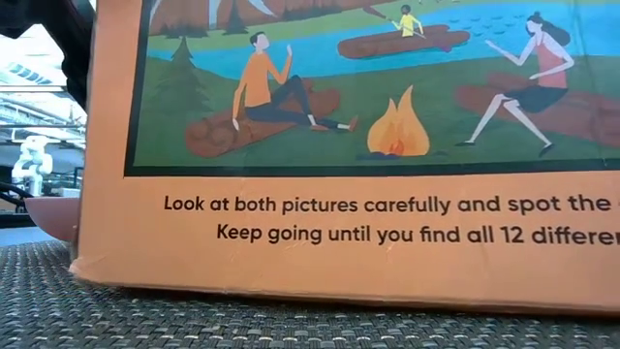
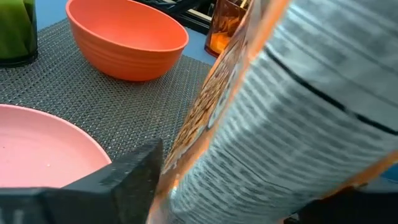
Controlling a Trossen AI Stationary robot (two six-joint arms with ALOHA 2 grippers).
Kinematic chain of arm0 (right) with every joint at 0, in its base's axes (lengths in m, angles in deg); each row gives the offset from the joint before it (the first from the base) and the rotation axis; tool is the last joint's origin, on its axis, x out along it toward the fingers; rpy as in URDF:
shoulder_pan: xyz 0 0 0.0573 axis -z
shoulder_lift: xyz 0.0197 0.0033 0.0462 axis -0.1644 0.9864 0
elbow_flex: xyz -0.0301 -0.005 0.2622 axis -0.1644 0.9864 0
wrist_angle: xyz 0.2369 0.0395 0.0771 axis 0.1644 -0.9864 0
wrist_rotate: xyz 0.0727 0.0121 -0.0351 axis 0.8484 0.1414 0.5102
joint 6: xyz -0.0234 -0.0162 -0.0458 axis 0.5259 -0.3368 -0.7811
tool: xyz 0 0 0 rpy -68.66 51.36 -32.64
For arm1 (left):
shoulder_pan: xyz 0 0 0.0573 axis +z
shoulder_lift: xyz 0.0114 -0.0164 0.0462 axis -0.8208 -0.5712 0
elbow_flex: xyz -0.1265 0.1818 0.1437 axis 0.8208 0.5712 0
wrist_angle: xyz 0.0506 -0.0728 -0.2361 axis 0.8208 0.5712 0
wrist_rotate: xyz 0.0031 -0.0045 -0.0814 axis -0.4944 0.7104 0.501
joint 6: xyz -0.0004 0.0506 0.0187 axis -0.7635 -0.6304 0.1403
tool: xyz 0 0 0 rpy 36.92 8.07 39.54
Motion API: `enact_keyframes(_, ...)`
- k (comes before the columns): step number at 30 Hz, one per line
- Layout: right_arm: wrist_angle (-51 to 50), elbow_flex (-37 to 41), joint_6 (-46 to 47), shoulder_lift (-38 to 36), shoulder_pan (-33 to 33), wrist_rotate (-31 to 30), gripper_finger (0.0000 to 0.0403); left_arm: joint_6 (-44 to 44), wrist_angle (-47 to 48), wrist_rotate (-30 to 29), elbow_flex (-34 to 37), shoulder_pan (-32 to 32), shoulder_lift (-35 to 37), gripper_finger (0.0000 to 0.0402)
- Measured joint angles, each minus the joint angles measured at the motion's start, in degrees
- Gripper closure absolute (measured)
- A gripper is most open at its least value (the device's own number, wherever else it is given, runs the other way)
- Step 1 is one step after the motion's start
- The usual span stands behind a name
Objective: Arrange a breakfast setting
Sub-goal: Pour the cereal from the orange cereal box into the pink bowl
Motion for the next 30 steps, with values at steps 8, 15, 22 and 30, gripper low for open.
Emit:
enact_keyframes(8, 0.0, 0.0, 0.0, 0.0, 0.0, 0.0, 0.0394, -0.2, -2.2, 0.0, 0.0, 0.0, 0.0, 0.0213)
enact_keyframes(15, 0.0, 0.0, 0.0, 0.0, 0.0, 0.0, 0.0394, -0.7, -2.7, 0.0, 0.0, 0.0, 0.0, 0.0278)
enact_keyframes(22, 0.0, 0.0, 0.0, 0.0, 0.0, 0.0, 0.0394, -1.0, -2.5, 0.1, 0.0, 0.0, 1.6, 0.0286)
enact_keyframes(30, 0.0, 0.0, 0.0, 0.0, 0.0, 0.0, 0.0394, -3.3, -2.5, 0.1, 0.1, -0.5, 5.8, 0.0288)
